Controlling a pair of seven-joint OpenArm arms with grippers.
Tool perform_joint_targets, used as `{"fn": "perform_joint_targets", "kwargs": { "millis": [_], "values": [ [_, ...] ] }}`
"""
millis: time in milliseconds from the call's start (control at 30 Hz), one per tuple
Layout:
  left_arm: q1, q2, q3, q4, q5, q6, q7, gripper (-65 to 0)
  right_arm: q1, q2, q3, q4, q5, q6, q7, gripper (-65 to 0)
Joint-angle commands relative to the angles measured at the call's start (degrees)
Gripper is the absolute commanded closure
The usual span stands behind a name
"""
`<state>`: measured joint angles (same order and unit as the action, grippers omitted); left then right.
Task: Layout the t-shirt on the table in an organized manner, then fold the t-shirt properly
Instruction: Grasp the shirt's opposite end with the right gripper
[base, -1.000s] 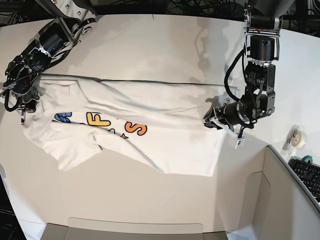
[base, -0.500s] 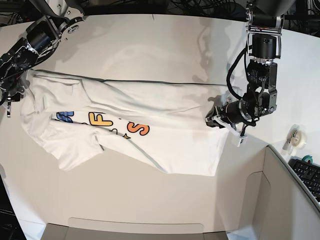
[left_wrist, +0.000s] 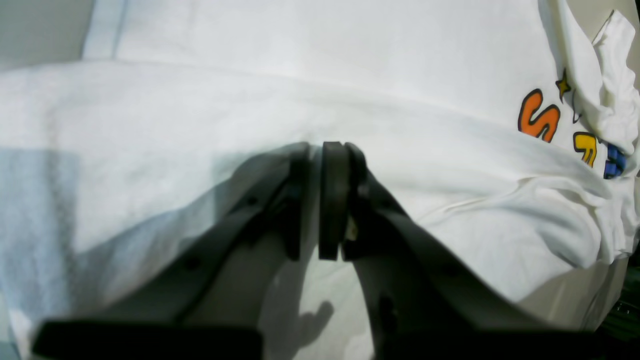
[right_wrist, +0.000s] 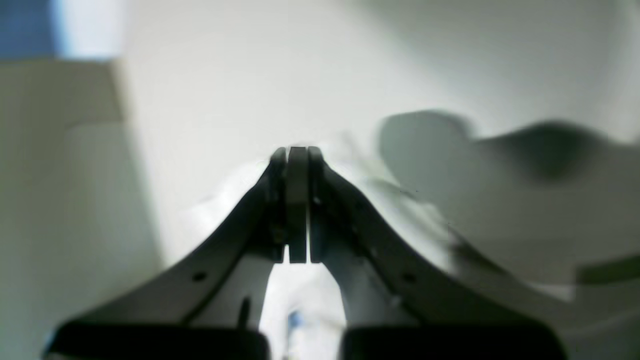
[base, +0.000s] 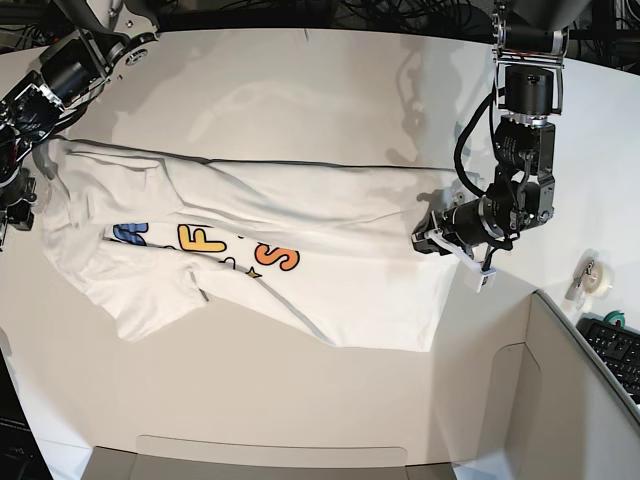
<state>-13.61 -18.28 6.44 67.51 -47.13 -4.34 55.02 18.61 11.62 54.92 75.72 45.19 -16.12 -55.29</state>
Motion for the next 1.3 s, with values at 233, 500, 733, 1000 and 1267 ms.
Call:
{"fn": "perform_joint_targets", "kwargs": {
  "millis": [233,500,733,1000,1267],
  "values": [
    [0.90,-0.84,0.02,-0.56,5.16,2.27,3.66,-4.4,0.77,-2.96,-3.71,0.98,3.29,0.60,-0.14,0.0],
    [0.55,-0.66,0.02,-0.56,5.16,2.27,3.92,-4.4,-2.30,-7.70,-5.03,1.16,3.65,0.60,-0.05,0.0],
    [0.55,-1.01,0.11,-0.82,5.16,2.27,3.48,-4.4,-3.36,-7.18,-4.85,1.07,3.47,0.60,0.21,0.0],
    [0.55,-1.01,0.11,-0.82,5.24,2.27,3.39,-4.4,-4.33,-4.54,-4.67,0.98,3.38,0.60,0.39,0.0],
    [0.55,-3.39,0.02,-0.65,5.24,2.27,3.22,-4.4,-5.82,-1.99,-4.67,-0.16,1.98,0.60,2.06,0.0]
  ]
}}
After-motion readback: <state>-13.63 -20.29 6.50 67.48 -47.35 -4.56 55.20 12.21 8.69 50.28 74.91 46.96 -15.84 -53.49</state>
